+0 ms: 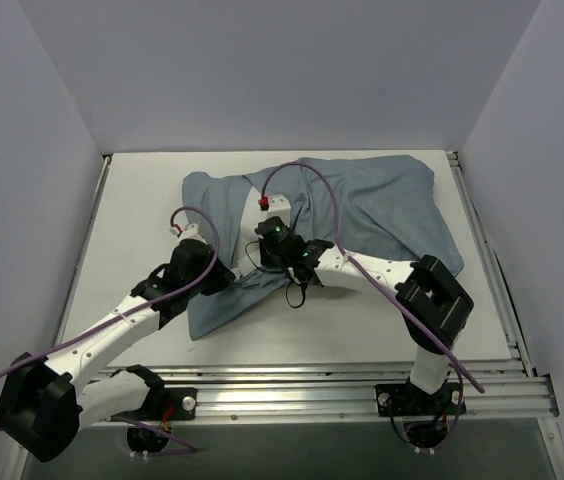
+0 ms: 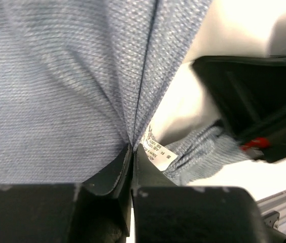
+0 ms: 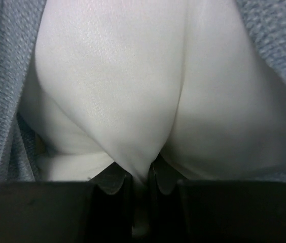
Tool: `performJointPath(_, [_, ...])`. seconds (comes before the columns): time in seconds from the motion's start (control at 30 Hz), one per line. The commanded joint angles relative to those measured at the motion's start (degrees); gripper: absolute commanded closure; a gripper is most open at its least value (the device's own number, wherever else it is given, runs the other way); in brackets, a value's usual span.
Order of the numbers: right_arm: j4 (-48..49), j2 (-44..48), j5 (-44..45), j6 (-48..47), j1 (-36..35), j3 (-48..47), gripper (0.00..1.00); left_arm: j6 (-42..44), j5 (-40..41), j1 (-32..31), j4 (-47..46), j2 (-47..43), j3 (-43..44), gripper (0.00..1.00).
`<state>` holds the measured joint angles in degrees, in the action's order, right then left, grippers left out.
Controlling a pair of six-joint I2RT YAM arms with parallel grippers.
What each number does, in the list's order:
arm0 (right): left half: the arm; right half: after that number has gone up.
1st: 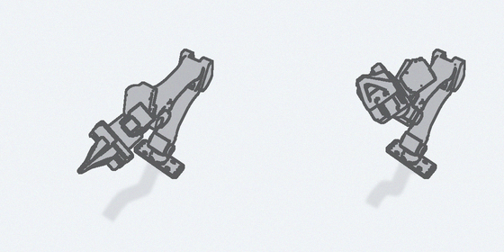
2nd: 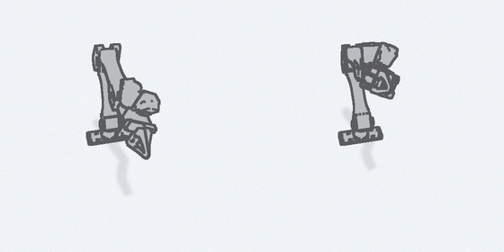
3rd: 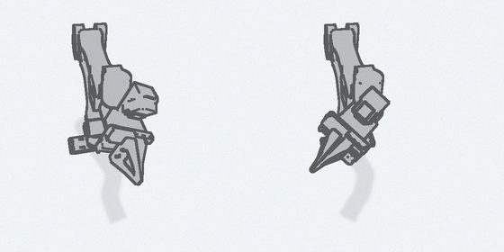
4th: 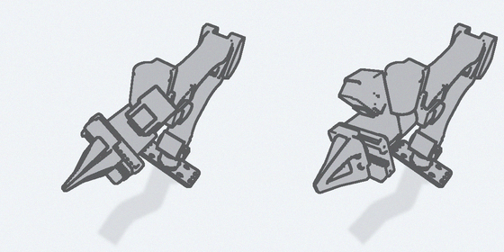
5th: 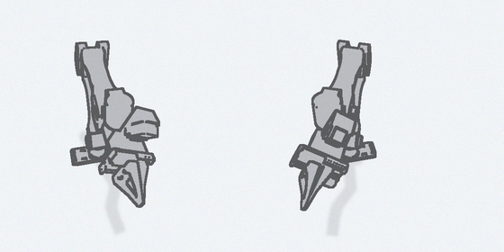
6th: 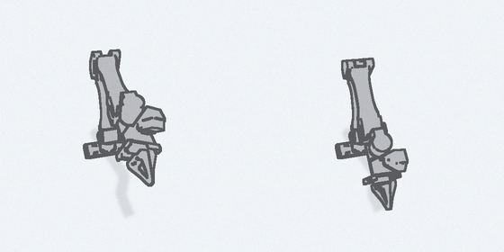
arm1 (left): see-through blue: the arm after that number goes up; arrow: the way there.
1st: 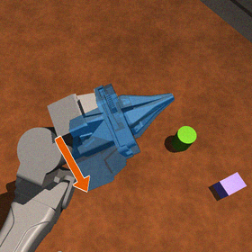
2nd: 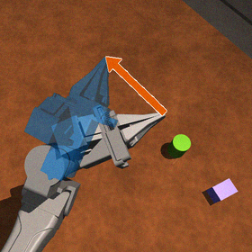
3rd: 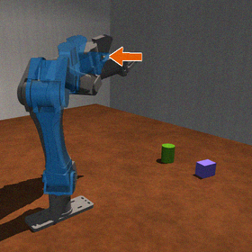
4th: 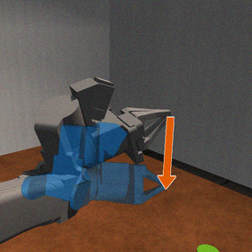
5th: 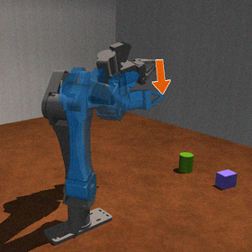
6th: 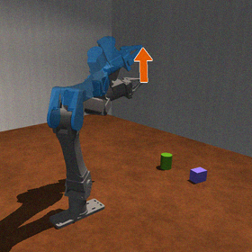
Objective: Remove the pillowcase from the pillow
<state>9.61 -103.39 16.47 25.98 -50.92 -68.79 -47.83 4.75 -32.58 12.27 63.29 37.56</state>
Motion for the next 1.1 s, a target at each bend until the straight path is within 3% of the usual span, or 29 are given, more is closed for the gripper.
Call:
performJointPath(0.0, [-1.53, 3.81, 1.90, 2.41, 3.45, -0.11, 1.00, 0.02, 1.31, -0.56, 7.68, -0.88, 0.50, 0.95])
performJointPath(0.4, [-2.30, 19.97, -0.74, 2.50, 9.42, -0.73, 1.00, -4.37, 7.55, 0.85, 10.67, 0.26, -3.19, 0.98])
performJointPath(0.63, [-6.96, 28.59, -3.80, 0.66, 15.67, 0.85, 1.00, -5.34, 7.03, 1.38, 9.44, 2.01, -3.81, 0.98])
performJointPath(0.77, [-8.11, 27.90, -12.49, -2.07, 13.84, 1.03, 1.00, -5.34, 5.36, 1.29, 6.36, 3.86, -3.72, 0.98])
performJointPath(0.9, [-9.07, 25.88, -7.61, -6.10, 4.71, 1.30, 1.00, -5.08, 4.04, 1.11, 5.22, 5.09, -3.37, 0.98])
performJointPath(1.03, [-8.73, 22.20, -5.40, -7.52, -2.77, 0.42, 0.79, -4.99, 3.51, 1.03, 4.25, 4.57, -4.25, 0.98])
performJointPath(1.07, [-8.38, 21.40, -4.61, -7.61, -4.18, 0.33, 0.65, -4.99, 3.42, 1.03, 3.99, 4.04, -4.69, 0.98])
